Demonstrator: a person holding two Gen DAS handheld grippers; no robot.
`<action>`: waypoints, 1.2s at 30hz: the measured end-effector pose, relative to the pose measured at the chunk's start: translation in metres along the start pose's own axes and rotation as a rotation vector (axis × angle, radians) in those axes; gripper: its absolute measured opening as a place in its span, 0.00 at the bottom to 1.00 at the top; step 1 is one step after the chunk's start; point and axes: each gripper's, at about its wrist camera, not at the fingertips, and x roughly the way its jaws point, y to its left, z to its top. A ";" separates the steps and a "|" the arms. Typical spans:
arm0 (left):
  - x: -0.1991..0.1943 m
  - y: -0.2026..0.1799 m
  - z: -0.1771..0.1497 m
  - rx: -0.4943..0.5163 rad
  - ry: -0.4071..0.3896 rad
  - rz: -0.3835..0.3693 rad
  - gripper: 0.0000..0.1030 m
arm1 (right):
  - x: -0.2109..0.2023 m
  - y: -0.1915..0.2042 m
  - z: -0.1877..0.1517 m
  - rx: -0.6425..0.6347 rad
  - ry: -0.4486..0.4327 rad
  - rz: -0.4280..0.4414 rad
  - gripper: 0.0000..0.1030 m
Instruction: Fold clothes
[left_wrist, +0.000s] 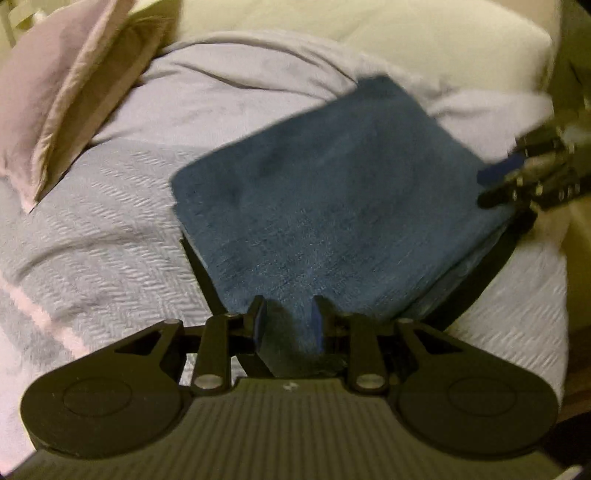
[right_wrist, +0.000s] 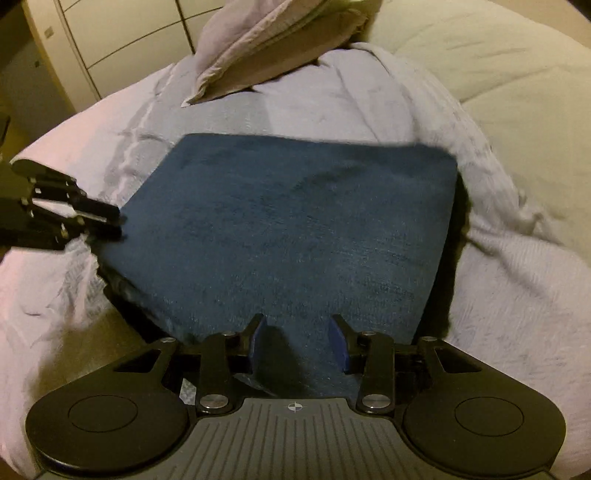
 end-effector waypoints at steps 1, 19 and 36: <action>0.001 0.001 0.002 -0.004 0.002 0.005 0.22 | 0.000 0.001 0.002 0.004 0.004 -0.002 0.40; -0.106 -0.077 -0.034 -0.435 0.098 0.177 0.93 | -0.091 0.037 -0.050 0.433 0.037 -0.107 0.80; -0.224 -0.120 -0.070 -0.421 -0.047 0.155 0.98 | -0.217 0.154 -0.075 0.394 -0.115 -0.302 0.87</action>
